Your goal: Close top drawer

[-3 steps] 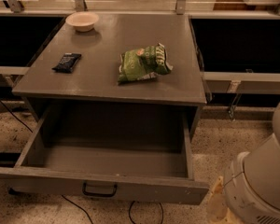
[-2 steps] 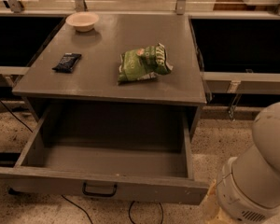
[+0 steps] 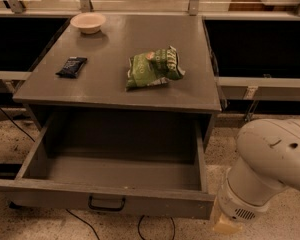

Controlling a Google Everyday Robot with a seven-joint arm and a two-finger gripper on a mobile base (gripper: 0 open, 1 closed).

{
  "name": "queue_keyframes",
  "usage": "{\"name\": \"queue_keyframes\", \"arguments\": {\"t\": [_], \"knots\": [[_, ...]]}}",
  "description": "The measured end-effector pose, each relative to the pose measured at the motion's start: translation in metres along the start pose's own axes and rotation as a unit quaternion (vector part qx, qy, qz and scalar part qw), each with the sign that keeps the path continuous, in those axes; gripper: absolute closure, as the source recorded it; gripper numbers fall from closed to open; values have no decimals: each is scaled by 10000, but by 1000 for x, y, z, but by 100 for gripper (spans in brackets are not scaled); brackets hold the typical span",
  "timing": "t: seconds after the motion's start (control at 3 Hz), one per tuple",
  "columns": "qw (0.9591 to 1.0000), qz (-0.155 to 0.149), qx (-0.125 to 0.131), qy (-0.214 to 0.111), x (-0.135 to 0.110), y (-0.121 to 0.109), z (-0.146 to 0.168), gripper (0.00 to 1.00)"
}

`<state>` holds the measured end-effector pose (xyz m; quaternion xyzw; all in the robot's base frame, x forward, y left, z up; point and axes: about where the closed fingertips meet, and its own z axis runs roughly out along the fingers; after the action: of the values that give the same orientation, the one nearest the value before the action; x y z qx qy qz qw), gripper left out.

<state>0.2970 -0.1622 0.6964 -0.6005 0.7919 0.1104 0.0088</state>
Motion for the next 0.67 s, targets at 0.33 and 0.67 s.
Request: {"name": "queue_keyframes", "arguments": {"t": [0.33, 0.67], "knots": [[10000, 4, -4, 1, 0, 0, 0, 100], [9998, 77, -194, -33, 6, 3, 14, 100]]}}
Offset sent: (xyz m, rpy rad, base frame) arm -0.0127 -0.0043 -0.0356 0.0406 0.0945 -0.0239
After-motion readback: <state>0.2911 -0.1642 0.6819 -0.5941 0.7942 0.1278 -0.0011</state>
